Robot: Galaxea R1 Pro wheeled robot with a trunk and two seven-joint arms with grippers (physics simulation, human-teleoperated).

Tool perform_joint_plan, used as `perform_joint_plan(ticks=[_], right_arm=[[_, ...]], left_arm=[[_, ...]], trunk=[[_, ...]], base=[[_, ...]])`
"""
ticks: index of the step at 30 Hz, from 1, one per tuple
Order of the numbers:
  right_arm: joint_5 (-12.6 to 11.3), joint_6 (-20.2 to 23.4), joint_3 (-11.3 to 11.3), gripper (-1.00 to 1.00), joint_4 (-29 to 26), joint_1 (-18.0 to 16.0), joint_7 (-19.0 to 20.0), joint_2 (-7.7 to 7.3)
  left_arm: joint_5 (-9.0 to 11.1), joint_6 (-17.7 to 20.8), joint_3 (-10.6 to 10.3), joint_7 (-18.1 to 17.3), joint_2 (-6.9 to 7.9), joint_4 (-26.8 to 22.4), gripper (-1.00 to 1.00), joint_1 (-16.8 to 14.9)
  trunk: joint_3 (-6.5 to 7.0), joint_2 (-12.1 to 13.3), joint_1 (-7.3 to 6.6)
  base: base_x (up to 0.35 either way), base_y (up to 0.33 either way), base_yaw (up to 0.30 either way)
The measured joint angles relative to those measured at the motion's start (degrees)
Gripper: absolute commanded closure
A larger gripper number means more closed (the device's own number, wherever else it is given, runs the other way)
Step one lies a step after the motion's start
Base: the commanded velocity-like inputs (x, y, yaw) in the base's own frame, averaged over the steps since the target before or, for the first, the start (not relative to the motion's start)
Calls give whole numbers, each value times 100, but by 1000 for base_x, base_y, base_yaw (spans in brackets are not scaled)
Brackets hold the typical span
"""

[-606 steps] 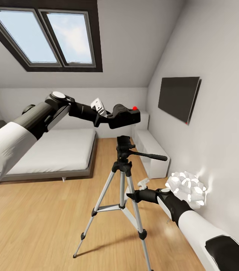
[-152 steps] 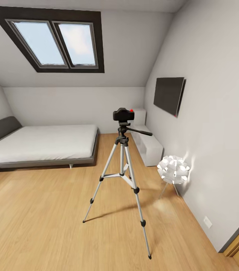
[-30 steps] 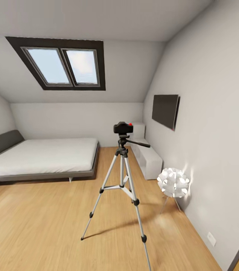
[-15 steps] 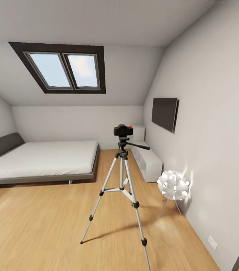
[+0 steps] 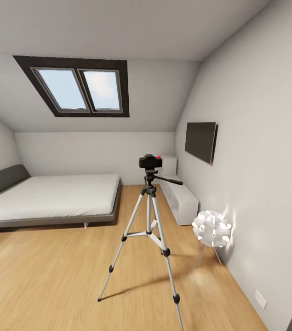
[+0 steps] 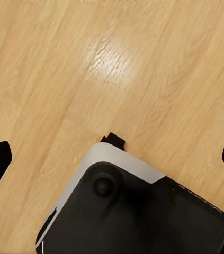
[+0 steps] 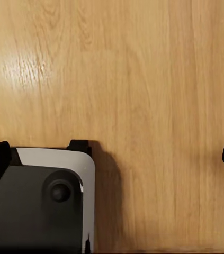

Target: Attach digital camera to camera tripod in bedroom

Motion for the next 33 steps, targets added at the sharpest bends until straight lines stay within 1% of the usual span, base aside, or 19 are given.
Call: perform_joint_plan(ticks=[3, 5, 11, 13, 14, 15, 18, 20, 33], right_arm=[[-96, -10, 1, -100, 0, 114, 3, 0], [-212, -34, 5, -100, -1, 210, 4, 0], [-334, -48, 0, -100, -1, 263, 0, 0], [-440, -47, -1, -100, -2, 273, -3, 0], [-606, -31, -2, -100, -2, 279, -3, 0], [-631, -27, -2, -100, -2, 280, -4, 0], [-675, -14, 0, -100, -2, 281, 1, 0], [-687, -10, 2, -100, -1, 283, 2, 0], [-699, 12, 6, -100, -2, 285, 4, 0]], left_arm=[[1, 5, 0, 1, 0, 0, -100, 0], [1, 14, 0, 2, 0, 0, -100, 0], [14, 24, 0, 6, 3, 0, -100, 0], [52, 29, 2, 8, 6, 0, -100, 0], [197, 33, 2, 6, 11, 0, -100, 0], [236, 33, 1, 5, 12, 0, -100, 0], [338, 34, 1, 3, 14, 0, -100, 0], [366, 34, 0, 2, 15, 0, -100, 0], [412, 34, 0, -7, 9, 0, -100, 0]], trunk=[[2, 0, 0], [2, 0, 0], [16, 0, 0], [30, 0, 0], [38, 0, 0], [46, 0, 0], [72, 0, 0], [85, 0, 0], [105, 0, 0]], base=[[0, 0, 0], [0, 0, 0], [0, 0, 0], [0, 0, 0], [0, 0, 0], [0, 0, 0], [0, 0, 0], [0, 0, 0], [0, 0, 0]])
